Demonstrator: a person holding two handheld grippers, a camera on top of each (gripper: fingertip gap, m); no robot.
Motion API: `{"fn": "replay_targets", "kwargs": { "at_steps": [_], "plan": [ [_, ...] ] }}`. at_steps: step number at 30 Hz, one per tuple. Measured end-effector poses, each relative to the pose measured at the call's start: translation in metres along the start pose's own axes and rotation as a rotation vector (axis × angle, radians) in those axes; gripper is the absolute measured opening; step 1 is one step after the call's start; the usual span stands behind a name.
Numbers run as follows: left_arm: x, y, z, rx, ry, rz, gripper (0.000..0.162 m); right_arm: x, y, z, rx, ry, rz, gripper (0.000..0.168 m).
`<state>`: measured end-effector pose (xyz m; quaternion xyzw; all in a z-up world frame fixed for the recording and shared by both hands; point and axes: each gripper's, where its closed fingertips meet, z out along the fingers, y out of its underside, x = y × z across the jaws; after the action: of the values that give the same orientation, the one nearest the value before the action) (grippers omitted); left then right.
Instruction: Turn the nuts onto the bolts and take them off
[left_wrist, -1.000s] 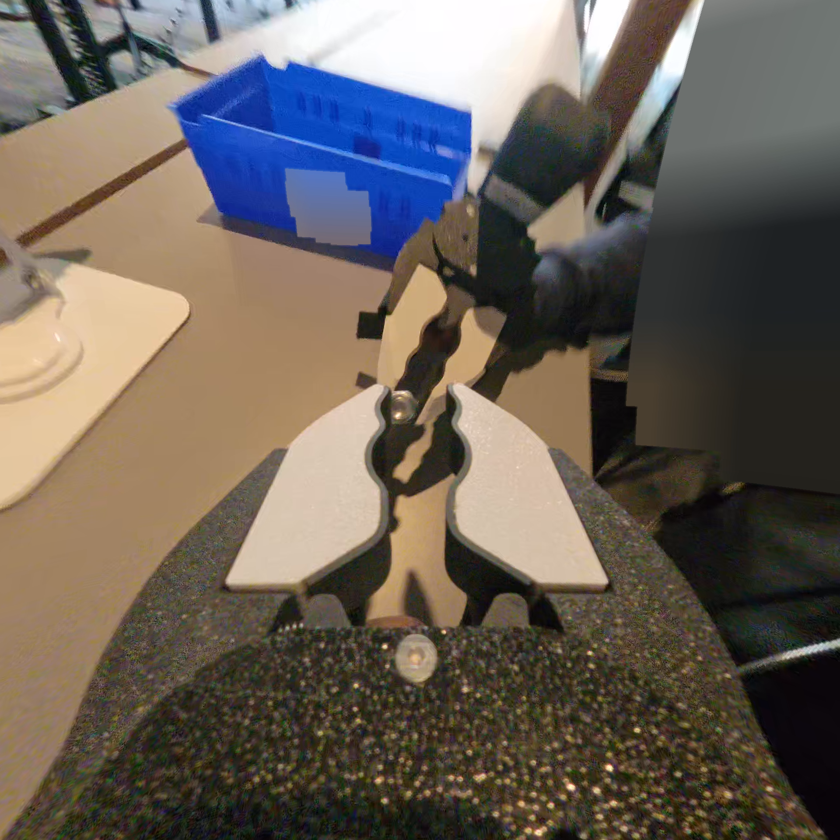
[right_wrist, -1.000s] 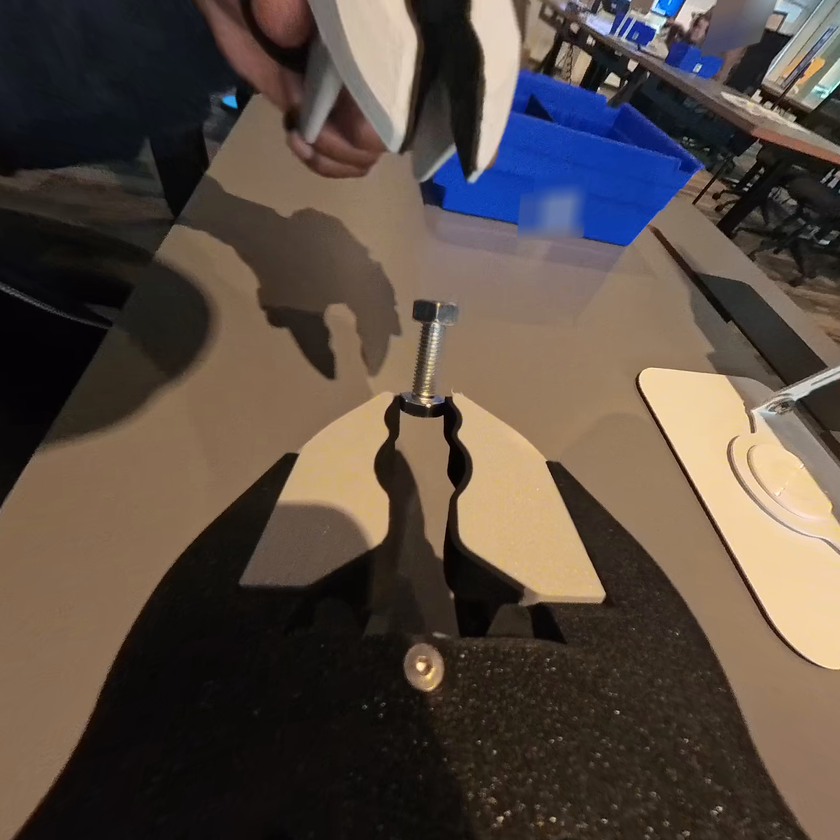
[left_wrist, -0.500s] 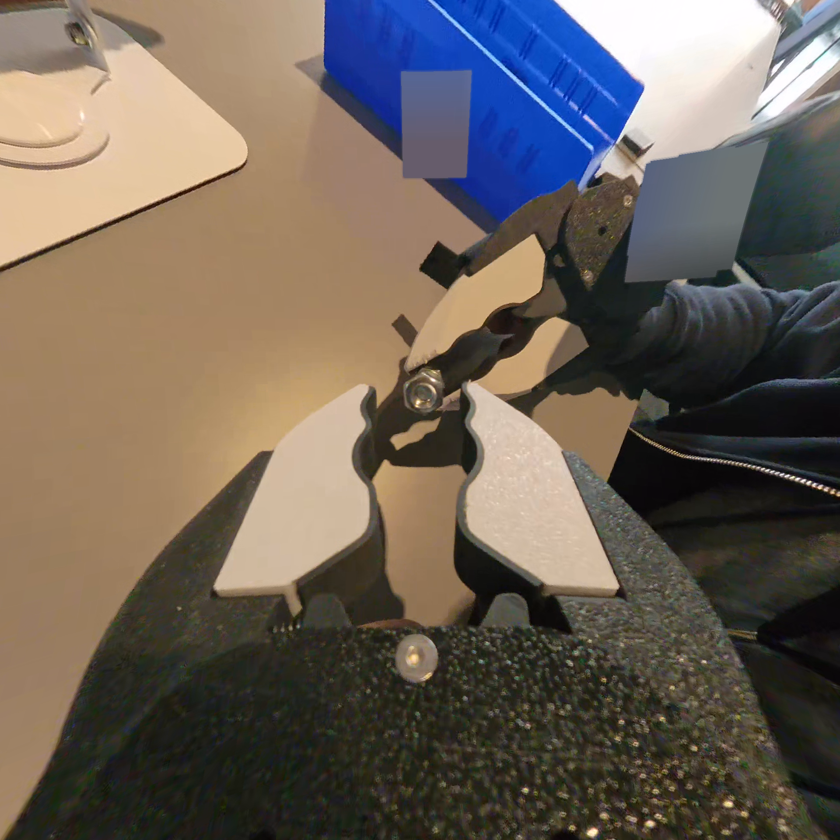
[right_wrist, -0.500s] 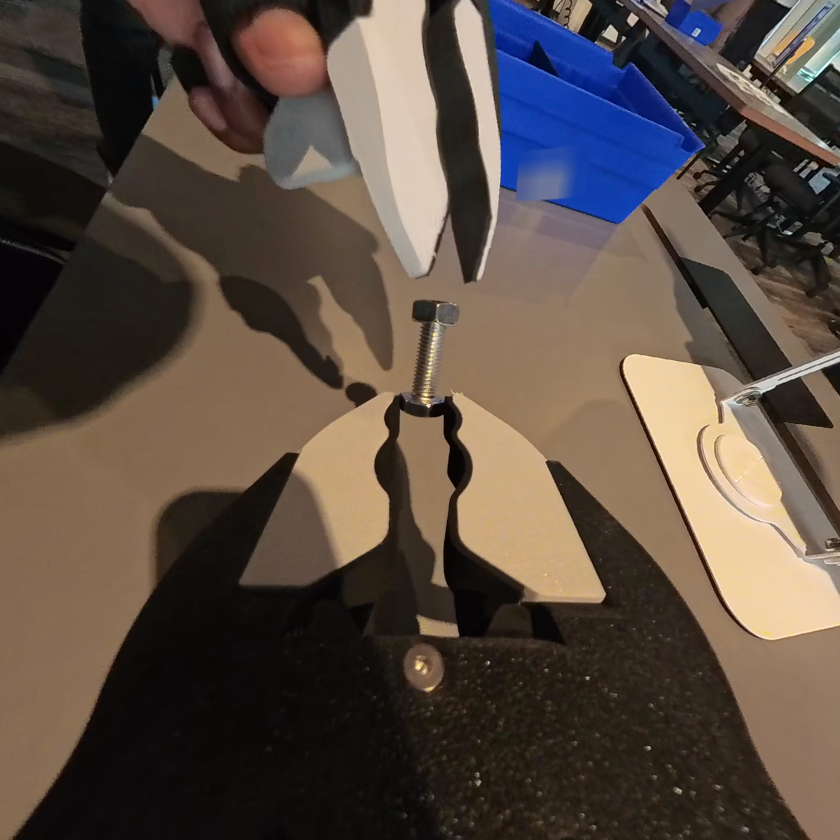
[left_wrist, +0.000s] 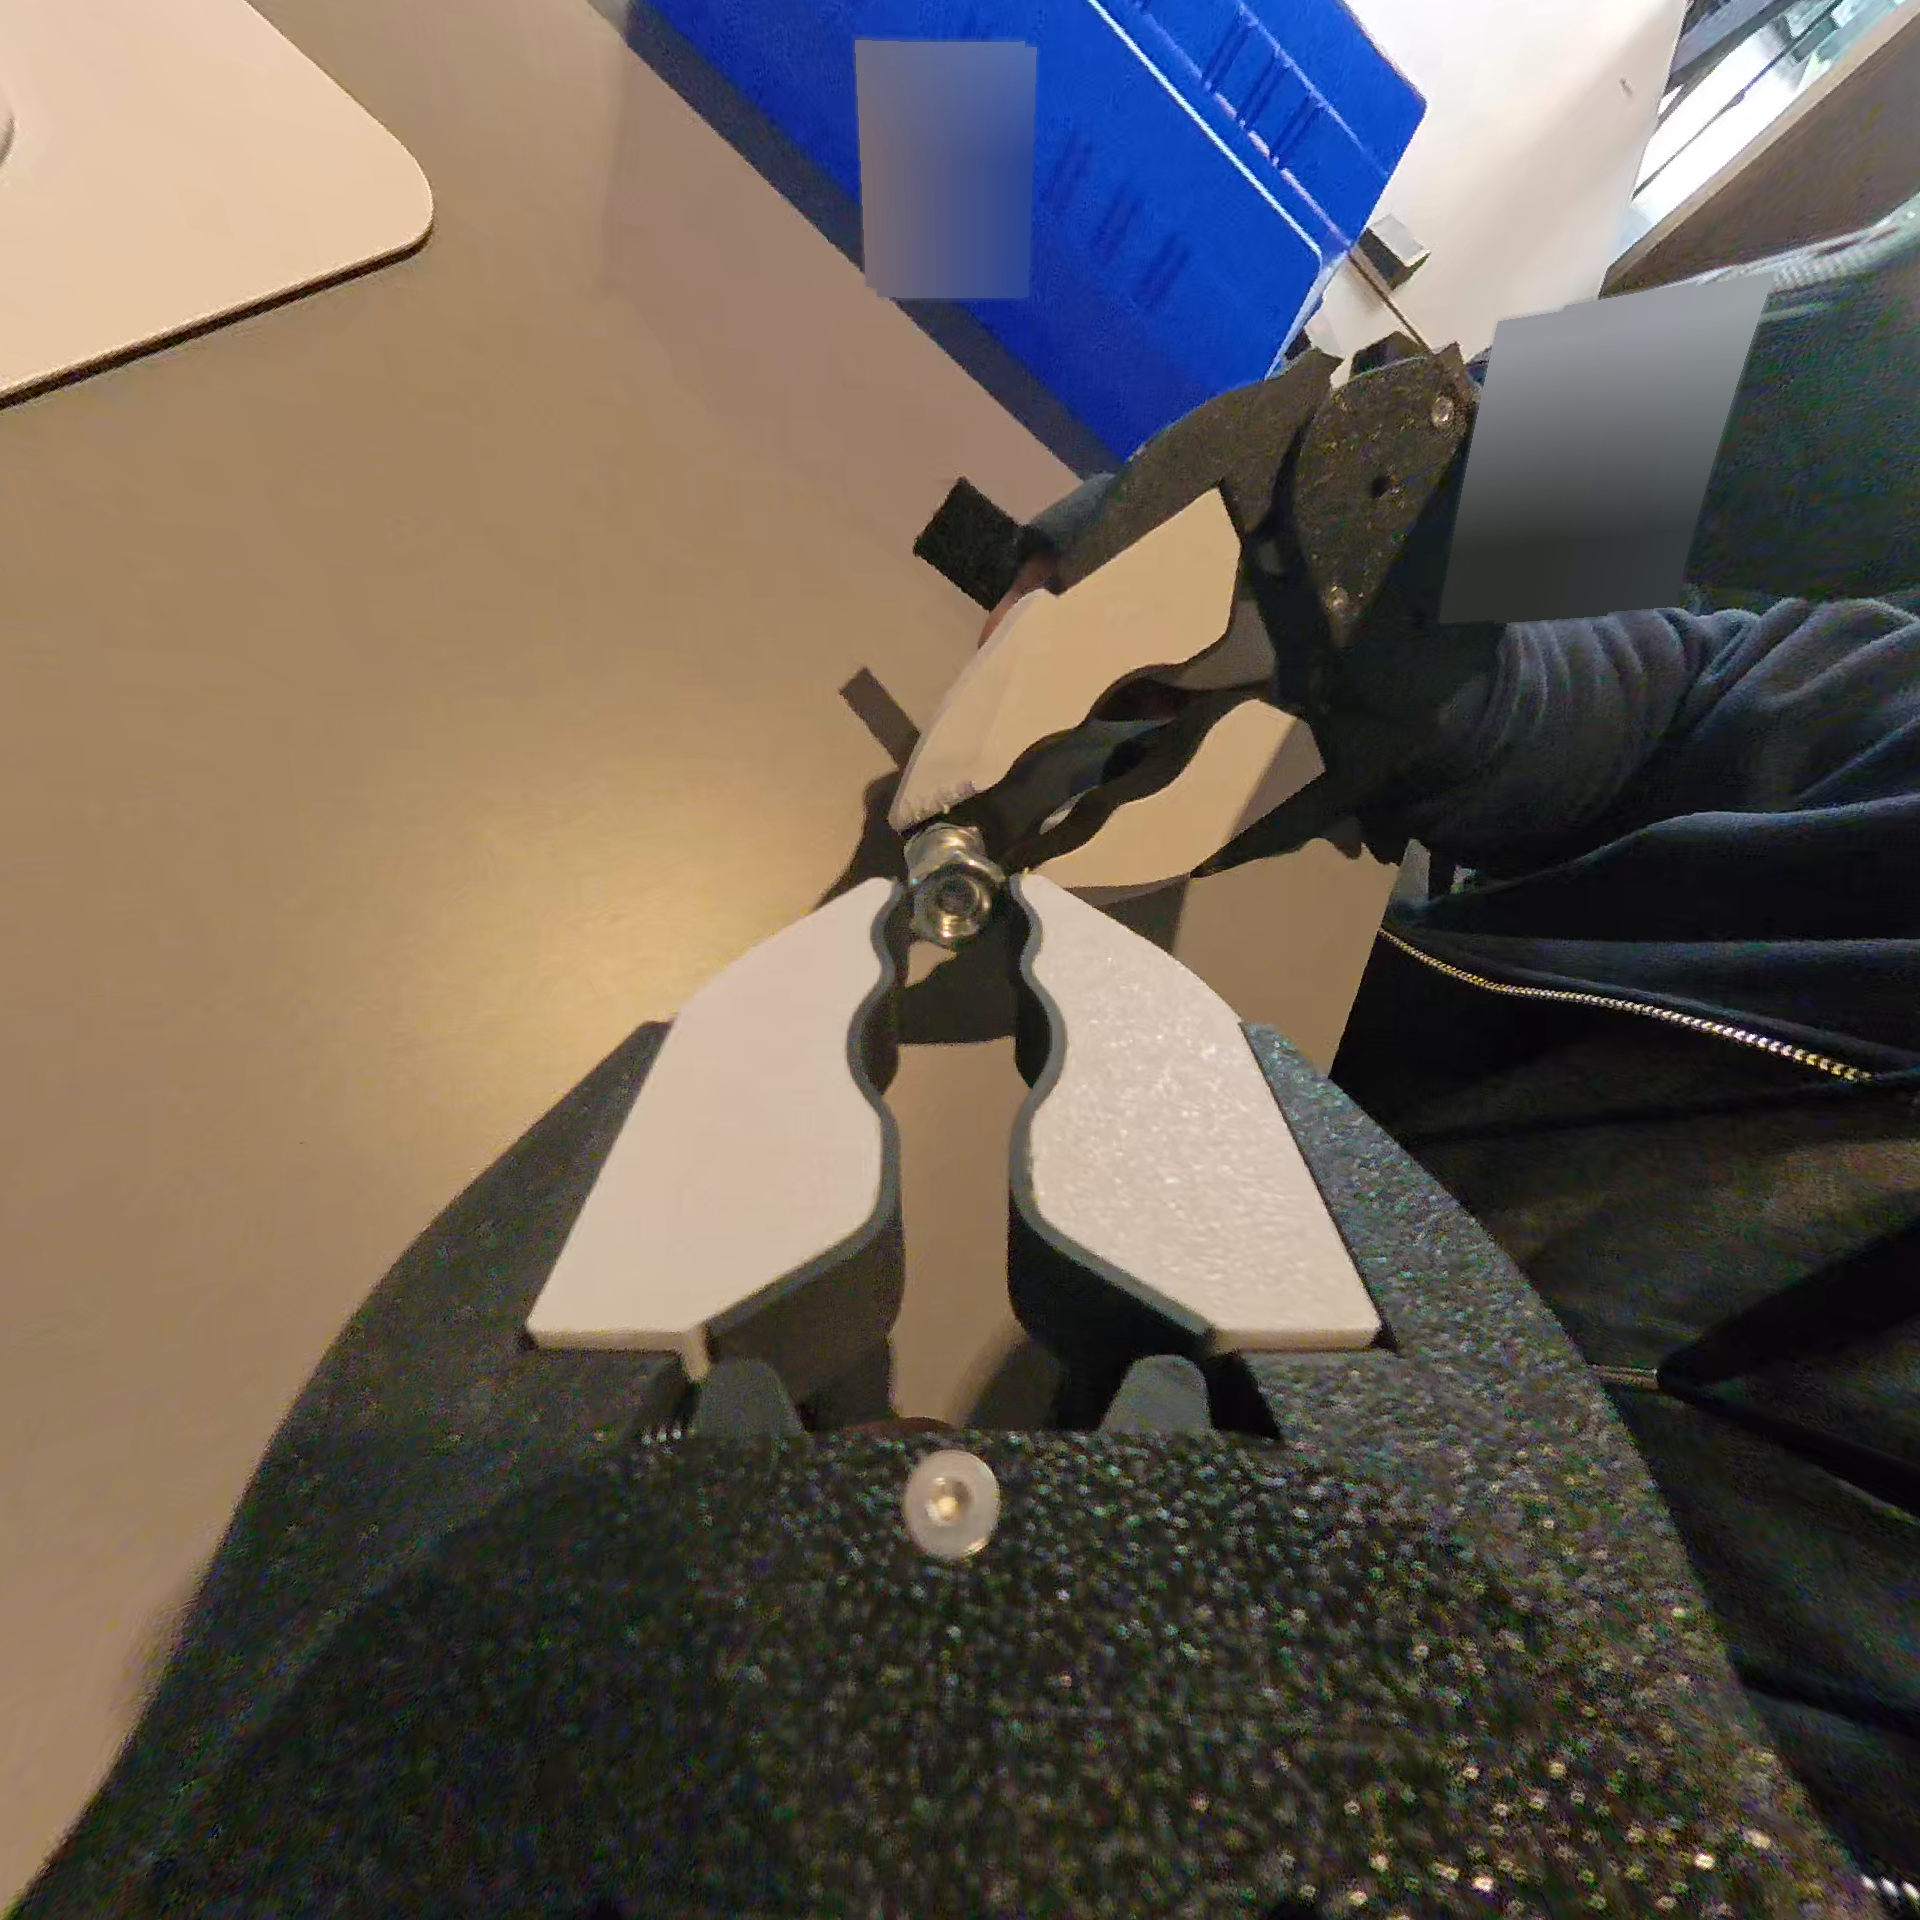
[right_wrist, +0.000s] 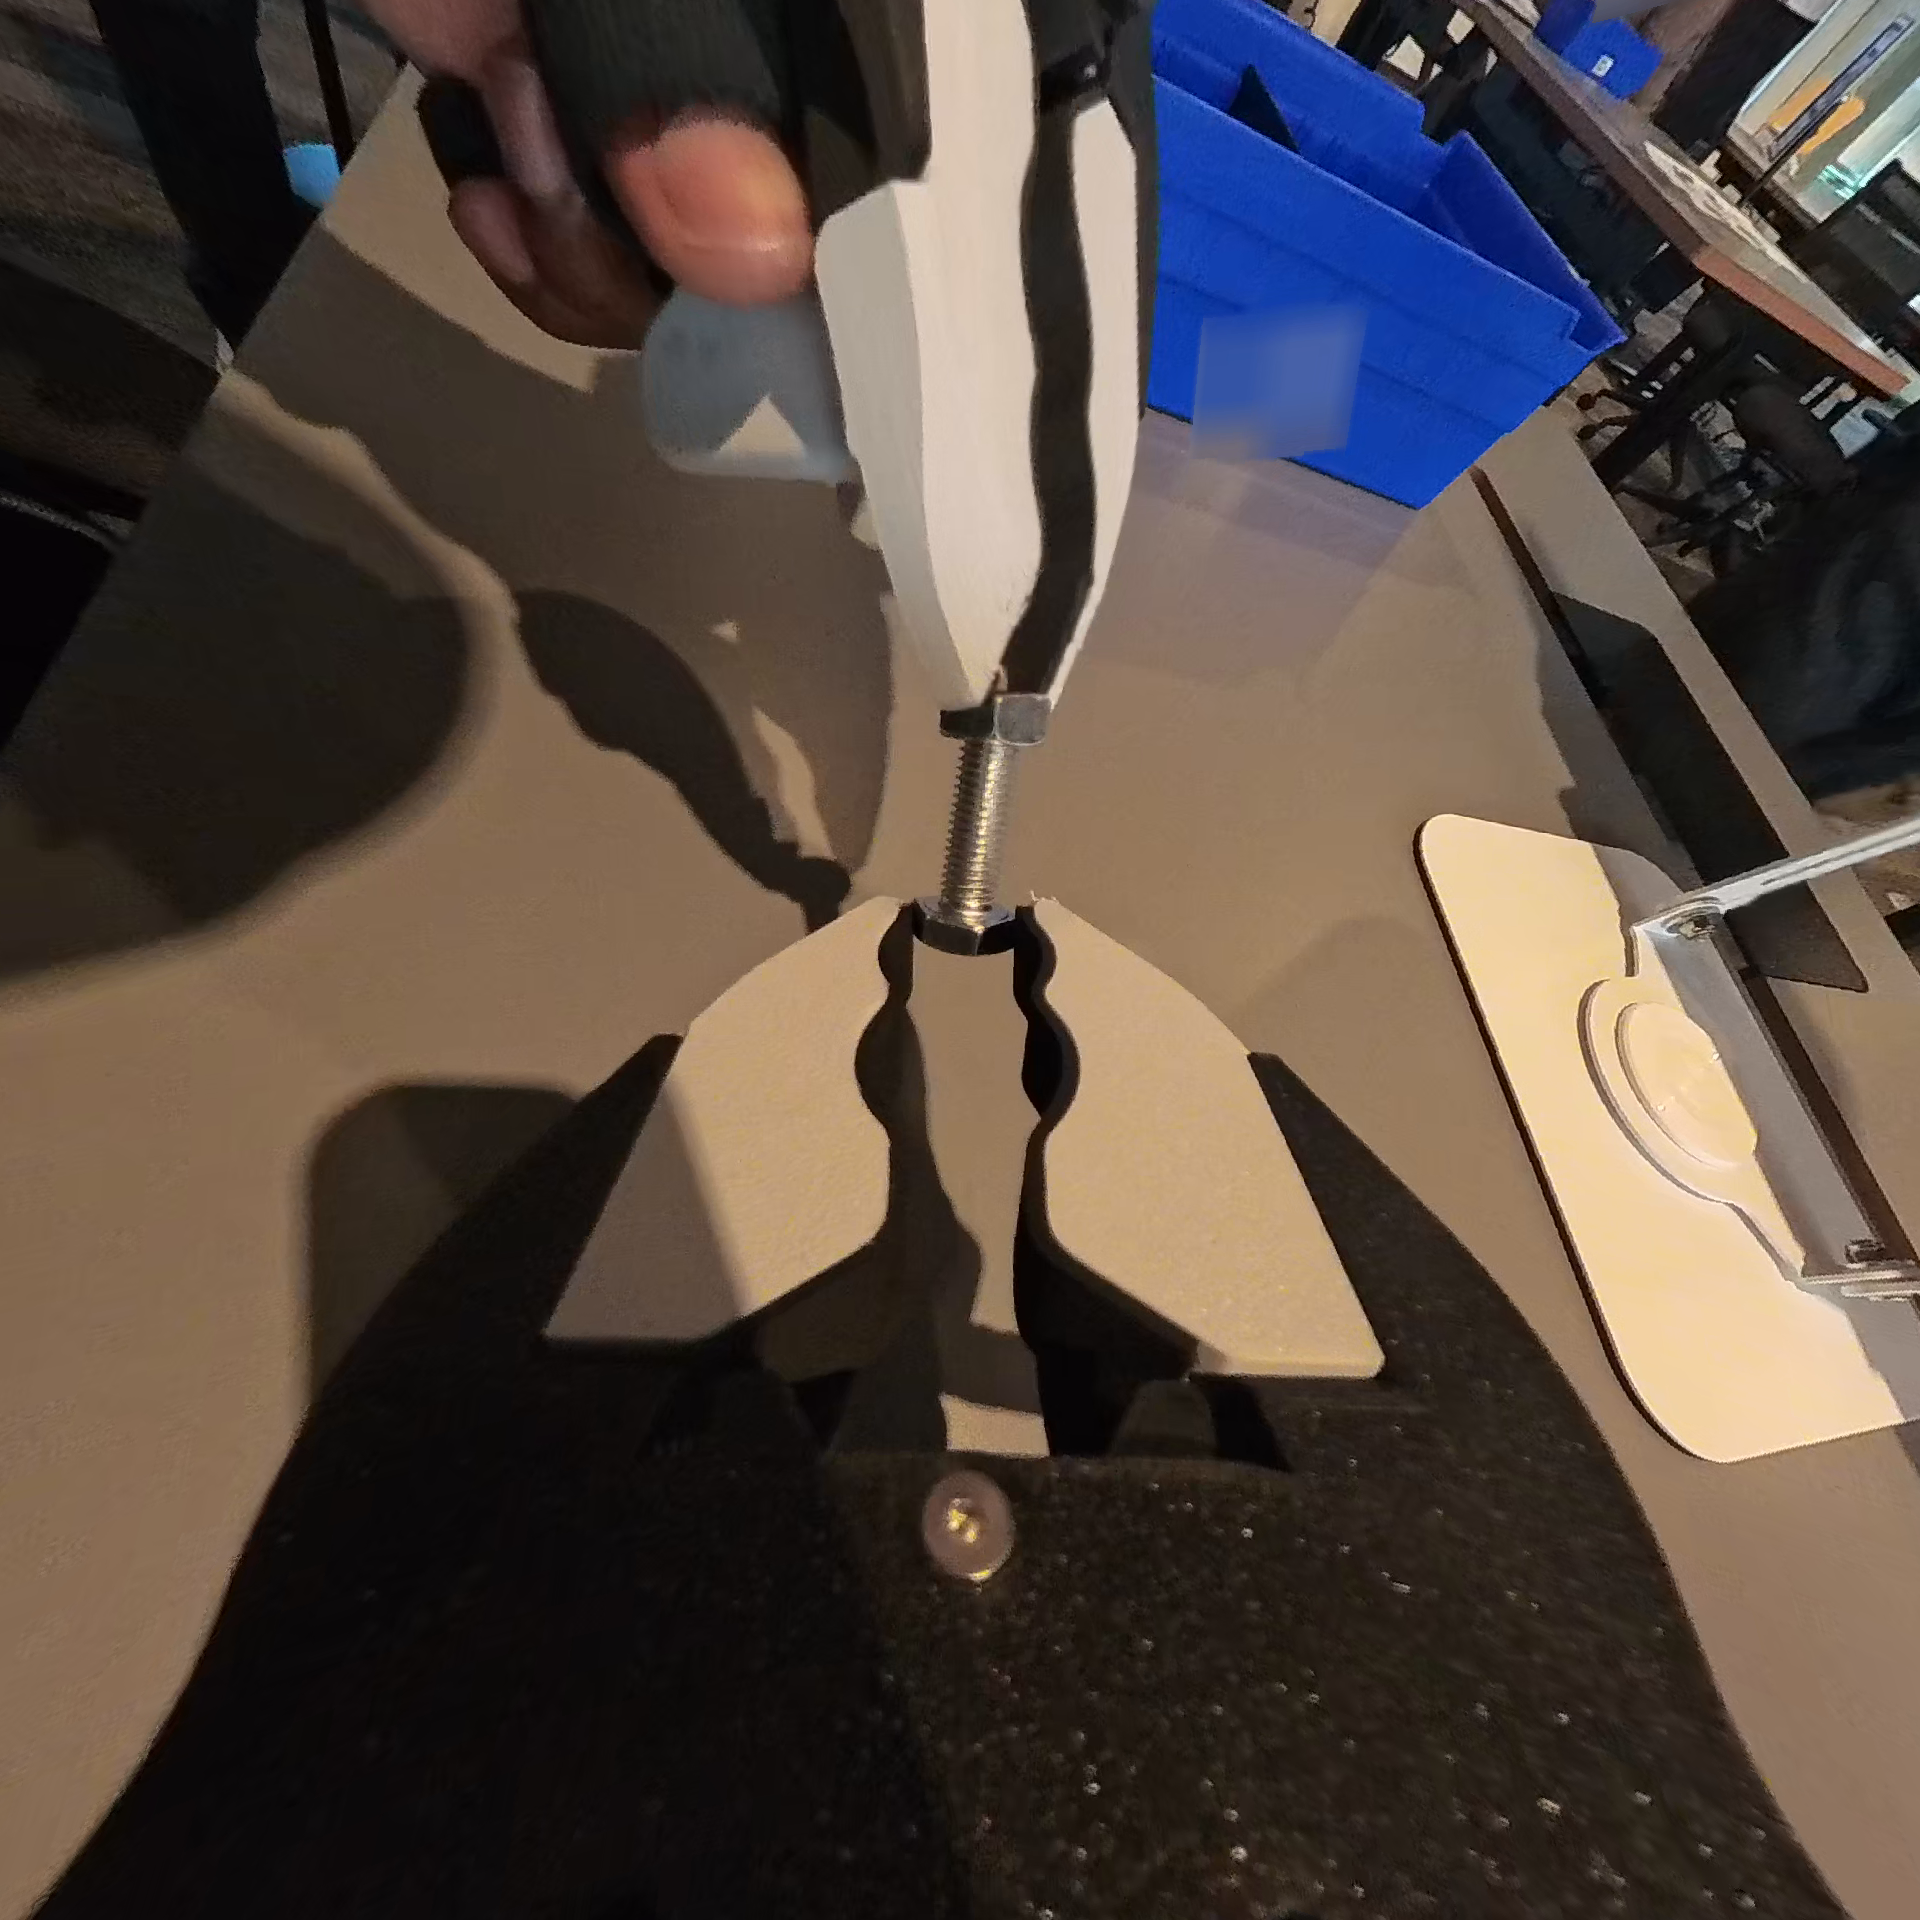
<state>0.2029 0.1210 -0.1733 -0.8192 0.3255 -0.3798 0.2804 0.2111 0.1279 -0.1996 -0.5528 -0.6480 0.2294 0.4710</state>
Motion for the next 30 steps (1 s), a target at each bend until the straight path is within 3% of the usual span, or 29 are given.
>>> {"fn": "replay_targets", "kwargs": {
  "at_steps": [9,25,30],
  "plan": [
    [0.002,0.002,0.0,-0.044,-0.048,0.152,0.017,-0.002,0.0,0.0,-0.005,-0.012,0.006,0.018],
    [0.005,0.012,-0.004,-0.271,-0.096,0.889,0.017,-0.011,-0.003,0.001,-0.001,-0.069,0.002,0.017],
    [0.005,0.008,-0.004,-0.259,-0.077,1.096,0.019,-0.009,-0.004,0.0,0.008,-0.058,0.002,0.017]
  ]
}}
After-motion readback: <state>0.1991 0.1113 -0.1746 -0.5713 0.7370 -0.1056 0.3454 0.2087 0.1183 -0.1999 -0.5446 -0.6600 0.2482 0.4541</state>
